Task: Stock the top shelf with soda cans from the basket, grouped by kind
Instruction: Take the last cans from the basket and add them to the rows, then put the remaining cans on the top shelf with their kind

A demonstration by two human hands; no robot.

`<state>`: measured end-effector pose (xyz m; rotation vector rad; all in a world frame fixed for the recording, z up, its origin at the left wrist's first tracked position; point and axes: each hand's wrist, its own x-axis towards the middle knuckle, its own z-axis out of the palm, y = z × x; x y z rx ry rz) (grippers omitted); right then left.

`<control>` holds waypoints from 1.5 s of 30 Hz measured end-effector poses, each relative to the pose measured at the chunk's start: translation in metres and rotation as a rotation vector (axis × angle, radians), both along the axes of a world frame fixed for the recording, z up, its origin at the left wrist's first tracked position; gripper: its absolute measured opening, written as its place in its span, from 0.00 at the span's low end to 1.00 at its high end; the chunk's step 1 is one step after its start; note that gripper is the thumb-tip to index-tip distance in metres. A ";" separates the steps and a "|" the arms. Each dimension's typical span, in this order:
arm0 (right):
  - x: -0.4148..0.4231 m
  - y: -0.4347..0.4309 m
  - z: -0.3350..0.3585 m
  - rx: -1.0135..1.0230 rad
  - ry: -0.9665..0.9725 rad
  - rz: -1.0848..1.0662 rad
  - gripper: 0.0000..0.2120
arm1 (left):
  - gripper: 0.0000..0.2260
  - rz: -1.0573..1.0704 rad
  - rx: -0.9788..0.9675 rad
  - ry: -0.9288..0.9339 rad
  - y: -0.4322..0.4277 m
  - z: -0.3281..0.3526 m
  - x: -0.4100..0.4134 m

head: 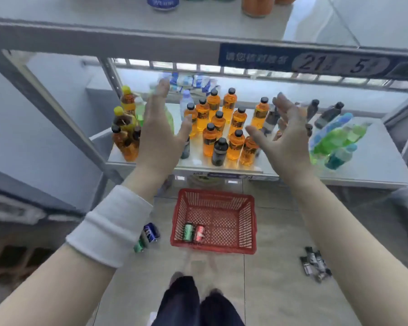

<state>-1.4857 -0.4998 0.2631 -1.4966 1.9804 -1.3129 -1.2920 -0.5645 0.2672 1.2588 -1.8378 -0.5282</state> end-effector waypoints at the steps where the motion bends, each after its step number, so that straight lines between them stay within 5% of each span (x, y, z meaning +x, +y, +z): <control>1: 0.004 0.011 -0.010 0.036 -0.012 0.005 0.35 | 0.26 -0.008 0.027 -0.018 0.011 -0.007 0.000; 11: 0.046 0.094 -0.140 0.412 -0.185 0.025 0.34 | 0.24 -0.070 0.388 -0.068 0.080 -0.124 0.024; 24: 0.032 0.091 -0.400 0.970 -0.399 0.033 0.34 | 0.22 0.040 1.031 -0.201 0.110 -0.398 0.032; 30: 0.031 0.040 -0.582 1.136 -0.519 0.039 0.32 | 0.10 -0.019 1.083 -0.244 0.063 -0.577 0.012; 37: 0.037 -0.018 -0.779 1.273 -0.379 0.119 0.24 | 0.19 0.047 1.171 -0.514 0.008 -0.778 -0.008; 45: 0.059 -0.043 -0.893 1.311 -0.436 0.026 0.28 | 0.19 0.013 1.195 -0.919 -0.006 -0.879 -0.010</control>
